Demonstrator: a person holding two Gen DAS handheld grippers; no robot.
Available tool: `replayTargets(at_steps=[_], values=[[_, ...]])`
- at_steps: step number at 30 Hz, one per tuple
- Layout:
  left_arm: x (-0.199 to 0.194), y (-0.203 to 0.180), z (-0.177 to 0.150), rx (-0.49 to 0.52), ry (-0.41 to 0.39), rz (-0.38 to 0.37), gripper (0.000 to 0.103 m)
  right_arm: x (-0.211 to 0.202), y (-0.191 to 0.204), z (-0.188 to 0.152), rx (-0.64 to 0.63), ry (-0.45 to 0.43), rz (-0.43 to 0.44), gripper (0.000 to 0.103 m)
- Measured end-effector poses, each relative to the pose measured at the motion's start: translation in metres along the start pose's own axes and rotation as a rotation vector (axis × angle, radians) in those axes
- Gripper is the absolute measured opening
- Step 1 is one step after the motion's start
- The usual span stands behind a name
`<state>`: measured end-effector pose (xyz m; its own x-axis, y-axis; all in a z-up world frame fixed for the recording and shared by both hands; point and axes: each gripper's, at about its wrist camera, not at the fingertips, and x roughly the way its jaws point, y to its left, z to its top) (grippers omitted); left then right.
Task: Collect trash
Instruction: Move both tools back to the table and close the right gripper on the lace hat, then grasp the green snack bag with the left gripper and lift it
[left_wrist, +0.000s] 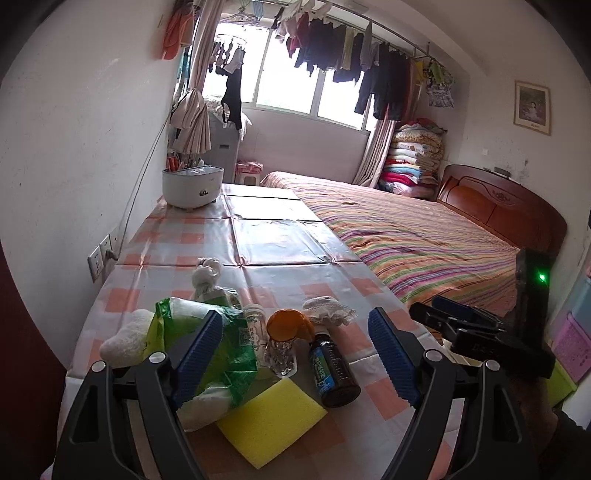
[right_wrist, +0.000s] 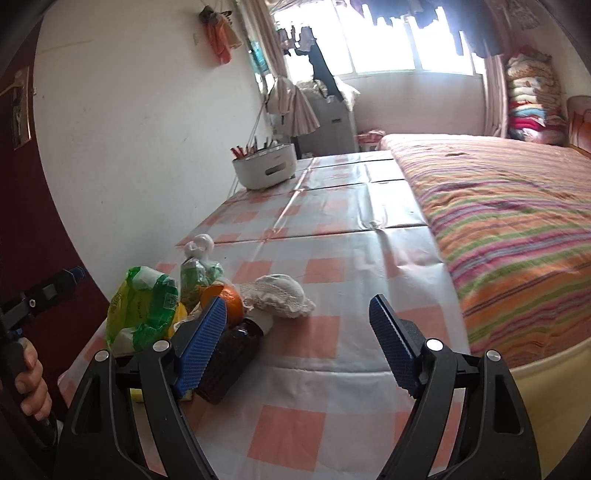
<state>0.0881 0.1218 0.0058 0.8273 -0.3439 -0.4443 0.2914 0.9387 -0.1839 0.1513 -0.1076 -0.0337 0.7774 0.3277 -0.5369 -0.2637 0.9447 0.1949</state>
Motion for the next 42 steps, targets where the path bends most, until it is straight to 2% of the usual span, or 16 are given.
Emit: replayTargets(at_steps=[4,8,17,25,37,42], values=[[-0.011,0.013,0.002,-0.037,-0.011,0.003,0.079,0.038,0.016,0.004,-0.074,0.080,0.040,0.078],[-0.016,0.023,0.003,-0.065,-0.018,0.008,0.079,0.067,0.014,-0.003,-0.085,0.154,0.032,0.075],[-0.021,0.041,-0.001,-0.092,-0.001,0.023,0.079,0.104,0.007,0.007,-0.075,0.224,0.041,0.068],[-0.024,0.054,-0.003,-0.117,0.010,0.030,0.079,0.136,0.003,0.003,-0.049,0.303,0.053,0.057],[-0.020,0.056,-0.007,-0.122,0.045,0.032,0.079,0.136,0.001,0.006,-0.007,0.282,0.058,0.047],[-0.017,0.055,-0.008,-0.104,0.056,0.036,0.079,0.129,0.000,0.009,0.003,0.252,0.054,0.046]])
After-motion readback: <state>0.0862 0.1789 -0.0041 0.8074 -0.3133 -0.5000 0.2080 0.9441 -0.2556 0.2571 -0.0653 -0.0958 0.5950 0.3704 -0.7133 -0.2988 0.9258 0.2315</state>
